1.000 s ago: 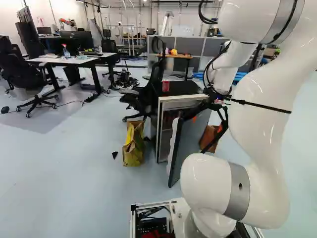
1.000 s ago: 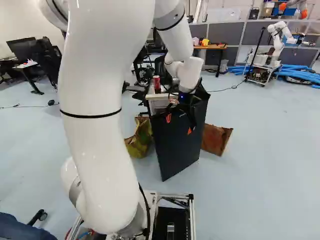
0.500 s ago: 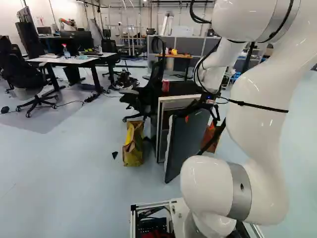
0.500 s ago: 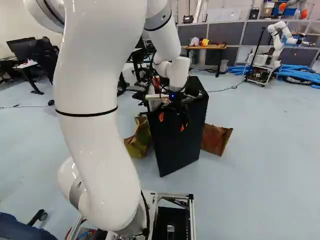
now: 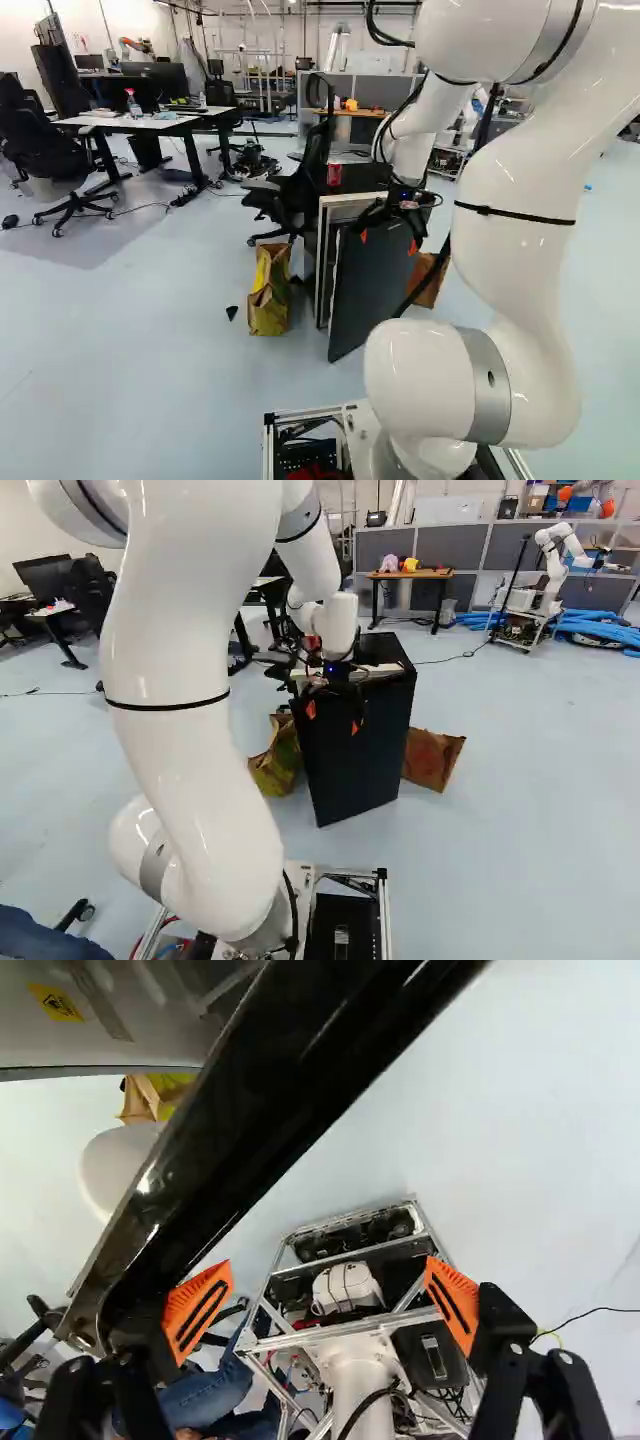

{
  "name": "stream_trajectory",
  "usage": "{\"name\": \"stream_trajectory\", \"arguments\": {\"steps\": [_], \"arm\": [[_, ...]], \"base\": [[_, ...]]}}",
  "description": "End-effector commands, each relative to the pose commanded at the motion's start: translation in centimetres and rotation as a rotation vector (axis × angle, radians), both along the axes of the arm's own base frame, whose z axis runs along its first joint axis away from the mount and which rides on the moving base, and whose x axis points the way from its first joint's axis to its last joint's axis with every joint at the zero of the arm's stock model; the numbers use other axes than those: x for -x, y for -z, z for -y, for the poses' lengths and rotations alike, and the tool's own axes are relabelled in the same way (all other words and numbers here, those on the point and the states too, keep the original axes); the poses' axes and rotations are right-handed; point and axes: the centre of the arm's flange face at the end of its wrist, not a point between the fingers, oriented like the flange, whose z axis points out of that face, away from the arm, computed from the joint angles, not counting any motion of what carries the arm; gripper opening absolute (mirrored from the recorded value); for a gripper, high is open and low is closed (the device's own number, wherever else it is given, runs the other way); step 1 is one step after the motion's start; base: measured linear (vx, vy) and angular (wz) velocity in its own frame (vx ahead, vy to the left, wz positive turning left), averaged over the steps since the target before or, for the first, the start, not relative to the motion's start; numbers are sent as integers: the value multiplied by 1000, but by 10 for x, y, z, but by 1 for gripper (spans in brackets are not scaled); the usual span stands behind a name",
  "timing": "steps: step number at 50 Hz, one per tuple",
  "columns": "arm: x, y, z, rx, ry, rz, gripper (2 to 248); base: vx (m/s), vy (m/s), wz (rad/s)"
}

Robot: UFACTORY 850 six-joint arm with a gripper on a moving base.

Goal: Grab a drink from the fridge

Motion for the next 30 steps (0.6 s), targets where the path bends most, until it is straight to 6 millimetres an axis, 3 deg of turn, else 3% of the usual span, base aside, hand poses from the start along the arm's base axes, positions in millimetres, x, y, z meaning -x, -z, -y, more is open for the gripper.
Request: {"name": "stream_trajectory", "arguments": {"steps": [30], "arm": [[-20,0,-43,34,-106,70,247]], "base": [[0,0,0]]}}
